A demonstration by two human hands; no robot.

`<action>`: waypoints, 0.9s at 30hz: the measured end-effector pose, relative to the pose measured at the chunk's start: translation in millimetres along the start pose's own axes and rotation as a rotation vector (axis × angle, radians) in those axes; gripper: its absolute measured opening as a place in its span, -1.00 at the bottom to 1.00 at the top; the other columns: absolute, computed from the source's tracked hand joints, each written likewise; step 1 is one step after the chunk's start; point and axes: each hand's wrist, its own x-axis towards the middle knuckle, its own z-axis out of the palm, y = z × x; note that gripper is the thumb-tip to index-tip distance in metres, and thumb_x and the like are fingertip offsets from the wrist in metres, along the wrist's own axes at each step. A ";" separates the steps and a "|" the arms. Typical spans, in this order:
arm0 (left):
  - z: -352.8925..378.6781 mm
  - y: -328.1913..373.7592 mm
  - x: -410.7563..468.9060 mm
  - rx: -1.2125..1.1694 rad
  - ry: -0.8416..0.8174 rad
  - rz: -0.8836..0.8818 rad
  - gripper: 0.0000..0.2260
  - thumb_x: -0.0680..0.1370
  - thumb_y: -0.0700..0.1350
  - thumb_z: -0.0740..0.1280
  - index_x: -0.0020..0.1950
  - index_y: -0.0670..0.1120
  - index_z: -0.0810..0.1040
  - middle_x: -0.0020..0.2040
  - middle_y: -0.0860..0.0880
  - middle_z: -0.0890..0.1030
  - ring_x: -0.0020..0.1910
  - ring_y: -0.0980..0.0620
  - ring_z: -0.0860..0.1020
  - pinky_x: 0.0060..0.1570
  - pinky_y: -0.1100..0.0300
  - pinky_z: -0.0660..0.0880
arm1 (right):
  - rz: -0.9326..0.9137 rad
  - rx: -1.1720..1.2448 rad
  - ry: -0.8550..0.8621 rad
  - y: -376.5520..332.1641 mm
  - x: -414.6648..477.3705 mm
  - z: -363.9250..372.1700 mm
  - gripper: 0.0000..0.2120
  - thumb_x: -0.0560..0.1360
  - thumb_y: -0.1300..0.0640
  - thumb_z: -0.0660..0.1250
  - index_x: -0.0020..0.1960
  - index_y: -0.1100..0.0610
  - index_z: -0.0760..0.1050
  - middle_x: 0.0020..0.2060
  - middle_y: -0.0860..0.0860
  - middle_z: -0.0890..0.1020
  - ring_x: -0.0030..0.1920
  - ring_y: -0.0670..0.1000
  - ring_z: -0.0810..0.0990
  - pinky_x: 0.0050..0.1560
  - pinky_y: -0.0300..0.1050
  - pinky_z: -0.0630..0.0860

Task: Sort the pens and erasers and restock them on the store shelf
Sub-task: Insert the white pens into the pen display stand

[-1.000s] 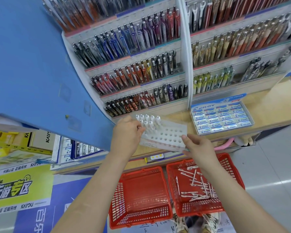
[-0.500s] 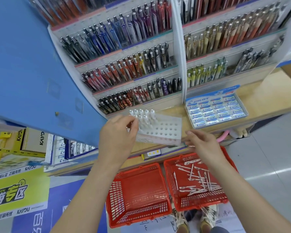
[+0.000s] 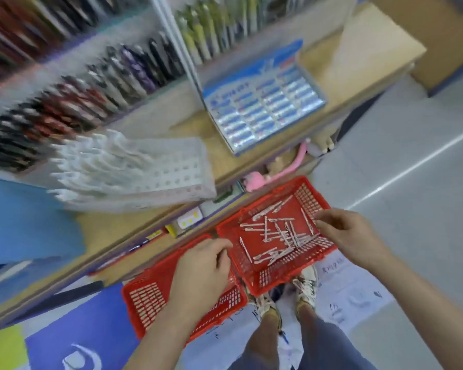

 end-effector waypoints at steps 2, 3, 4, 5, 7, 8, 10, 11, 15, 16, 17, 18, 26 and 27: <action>51.7 -14.4 13.1 0.005 -0.094 -0.027 -0.81 0.49 -0.17 0.30 0.01 0.08 0.61 -0.06 0.11 0.63 -0.07 0.08 0.59 -0.01 0.15 0.48 | 0.020 -0.083 -0.012 45.3 16.6 15.4 -0.88 0.50 0.17 0.37 0.03 0.12 0.61 -0.10 0.02 0.68 -0.12 0.00 0.61 -0.03 -0.15 0.47; 79.2 -22.9 21.1 0.008 -0.132 -0.036 -0.80 0.49 -0.16 0.29 0.01 0.08 0.61 -0.06 0.10 0.62 -0.07 0.07 0.59 -0.01 0.14 0.47 | 0.026 -0.138 -0.023 69.6 27.8 23.8 -0.86 0.50 0.17 0.36 0.04 0.13 0.61 -0.09 0.03 0.68 -0.11 0.02 0.61 -0.03 -0.12 0.48; 107.8 -31.4 29.8 0.025 -0.170 -0.044 -0.80 0.49 -0.16 0.28 0.01 0.07 0.61 -0.06 0.10 0.61 -0.07 0.06 0.58 -0.02 0.14 0.47 | 0.033 -0.198 -0.037 94.4 40.3 32.6 -0.85 0.50 0.15 0.35 0.06 0.12 0.60 -0.08 0.02 0.68 -0.11 0.02 0.60 -0.04 -0.13 0.47; 137.2 -39.6 39.7 0.053 -0.208 -0.052 -0.80 0.49 -0.16 0.27 0.01 0.06 0.62 -0.06 0.08 0.60 -0.06 0.05 0.58 -0.01 0.15 0.46 | 0.039 -0.242 -0.057 120.3 53.7 41.8 -0.84 0.50 0.13 0.34 0.07 0.11 0.60 -0.10 0.01 0.67 -0.13 0.01 0.59 -0.08 -0.15 0.45; 195.2 -59.1 62.2 0.100 -0.282 -0.089 -0.81 0.49 -0.16 0.25 -0.01 0.04 0.62 -0.04 0.06 0.61 -0.03 0.03 0.57 0.00 0.15 0.44 | 0.034 -0.286 -0.107 167.3 82.7 61.9 -0.83 0.49 0.12 0.34 0.06 0.12 0.59 -0.18 0.03 0.66 -0.18 0.05 0.59 -0.14 -0.10 0.47; 224.2 -69.8 73.9 0.117 -0.322 -0.108 -0.81 0.48 -0.16 0.25 -0.03 0.03 0.62 -0.03 0.05 0.62 -0.01 0.01 0.57 0.00 0.15 0.44 | 0.024 -0.312 -0.124 190.0 97.8 73.0 -0.81 0.48 0.13 0.34 0.06 0.14 0.58 -0.20 0.07 0.66 -0.17 0.10 0.61 -0.12 -0.04 0.50; 282.8 -93.9 98.1 0.166 -0.390 -0.114 -0.83 0.47 -0.18 0.25 -0.06 -0.02 0.62 -0.03 0.00 0.64 0.02 -0.03 0.58 0.00 0.14 0.45 | 0.022 -0.377 -0.144 231.4 128.5 95.0 -0.77 0.47 0.16 0.34 0.10 0.19 0.57 -0.12 0.16 0.67 -0.06 0.18 0.62 -0.04 -0.01 0.50; 310.8 -105.9 110.0 0.191 -0.411 -0.113 -0.83 0.47 -0.18 0.25 -0.06 -0.04 0.62 -0.04 -0.01 0.65 0.02 -0.04 0.58 -0.02 0.14 0.46 | 0.032 -0.402 -0.149 249.7 143.9 106.5 -0.75 0.47 0.16 0.33 0.12 0.22 0.56 -0.08 0.18 0.66 -0.01 0.20 0.61 -0.02 -0.02 0.48; 412.7 -151.2 152.3 0.239 -0.420 -0.098 -0.84 0.45 -0.18 0.27 -0.09 -0.02 0.63 -0.09 -0.02 0.67 -0.02 -0.05 0.60 -0.04 0.14 0.48 | 0.033 -0.547 -0.240 316.6 212.4 165.6 -0.65 0.48 0.02 0.32 0.15 0.24 0.51 0.01 0.21 0.63 0.09 0.21 0.57 0.04 -0.03 0.46; 435.3 -160.6 161.8 0.248 -0.437 -0.109 -0.83 0.44 -0.18 0.28 -0.07 -0.01 0.63 -0.08 -0.02 0.67 -0.02 -0.05 0.60 -0.02 0.14 0.49 | 0.047 -0.584 -0.274 329.9 229.8 182.4 -0.62 0.48 -0.03 0.31 0.16 0.23 0.50 0.04 0.21 0.62 0.12 0.20 0.57 0.06 -0.05 0.46; 456.5 -168.1 170.6 0.246 -0.450 -0.116 -0.83 0.44 -0.18 0.29 -0.05 -0.02 0.63 -0.06 -0.02 0.67 -0.01 -0.06 0.60 -0.01 0.13 0.49 | 0.063 -0.620 -0.301 341.1 245.8 197.5 -0.58 0.47 -0.08 0.30 0.17 0.21 0.49 0.07 0.20 0.61 0.13 0.20 0.56 0.08 -0.05 0.48; 478.2 -176.1 178.9 0.246 -0.461 -0.119 -0.82 0.44 -0.18 0.30 -0.02 -0.04 0.63 -0.03 -0.04 0.66 0.02 -0.07 0.59 0.01 0.13 0.50 | 0.066 -0.650 -0.318 351.6 260.8 211.4 -0.56 0.45 -0.13 0.29 0.15 0.19 0.49 0.08 0.19 0.60 0.13 0.20 0.57 0.10 -0.04 0.51; 601.5 -219.1 229.3 0.397 -0.366 -0.028 -0.51 0.47 0.02 0.37 0.33 -0.13 0.35 0.27 -0.13 0.43 0.26 -0.14 0.40 0.21 0.04 0.37 | 0.174 -0.763 -0.222 407.5 331.5 302.1 -0.70 0.49 0.08 0.28 0.19 0.14 0.48 0.12 0.11 0.59 0.13 0.16 0.58 -0.02 -0.03 0.49; 608.8 -220.1 232.8 0.387 -0.339 -0.042 -0.48 0.46 0.01 0.39 0.34 -0.13 0.32 0.29 -0.13 0.41 0.27 -0.14 0.41 0.19 0.03 0.39 | 0.210 -0.724 -0.146 408.6 335.5 309.9 -0.71 0.51 0.12 0.24 0.22 0.14 0.42 0.12 0.14 0.59 0.14 0.18 0.58 0.02 -0.02 0.47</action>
